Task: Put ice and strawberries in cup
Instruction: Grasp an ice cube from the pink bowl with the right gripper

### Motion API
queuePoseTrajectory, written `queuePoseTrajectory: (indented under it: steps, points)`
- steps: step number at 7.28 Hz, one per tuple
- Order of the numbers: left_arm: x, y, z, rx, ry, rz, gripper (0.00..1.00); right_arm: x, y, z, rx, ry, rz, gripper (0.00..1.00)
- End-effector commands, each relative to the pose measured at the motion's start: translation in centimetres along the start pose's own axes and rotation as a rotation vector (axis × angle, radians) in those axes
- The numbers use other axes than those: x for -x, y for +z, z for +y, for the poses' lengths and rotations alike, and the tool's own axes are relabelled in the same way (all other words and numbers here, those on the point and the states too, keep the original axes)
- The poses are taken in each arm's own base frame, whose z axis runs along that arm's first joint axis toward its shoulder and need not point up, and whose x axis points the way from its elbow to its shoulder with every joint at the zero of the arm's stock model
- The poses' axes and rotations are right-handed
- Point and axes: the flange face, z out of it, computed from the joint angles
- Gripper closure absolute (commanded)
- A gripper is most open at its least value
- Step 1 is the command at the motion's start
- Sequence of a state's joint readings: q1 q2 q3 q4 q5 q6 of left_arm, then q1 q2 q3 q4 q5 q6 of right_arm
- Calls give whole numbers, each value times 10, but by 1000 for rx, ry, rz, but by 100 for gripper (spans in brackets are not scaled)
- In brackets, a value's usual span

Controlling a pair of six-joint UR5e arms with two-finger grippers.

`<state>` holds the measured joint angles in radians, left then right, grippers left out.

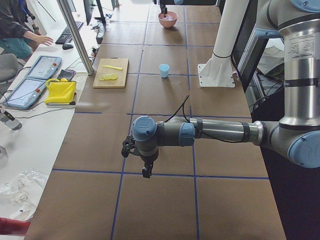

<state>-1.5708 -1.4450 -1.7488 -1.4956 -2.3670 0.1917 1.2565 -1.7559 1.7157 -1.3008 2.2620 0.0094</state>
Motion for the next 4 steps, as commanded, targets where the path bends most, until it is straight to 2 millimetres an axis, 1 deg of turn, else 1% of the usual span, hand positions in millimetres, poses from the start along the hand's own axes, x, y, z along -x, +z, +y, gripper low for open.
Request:
queuePoseTrajectory:
  steps: [1, 2, 3, 4]
  points:
    - [0, 0, 0, 0, 0, 0, 0, 0, 7, 1, 16, -1, 1, 21]
    - [0, 0, 0, 0, 0, 0, 0, 2, 9, 1, 20, -5, 0, 23]
    - [0, 0, 0, 0, 0, 0, 0, 1, 10, 4, 24, -4, 0, 23]
    - [0, 0, 0, 0, 0, 0, 0, 0, 12, 8, 31, 0, 0, 26]
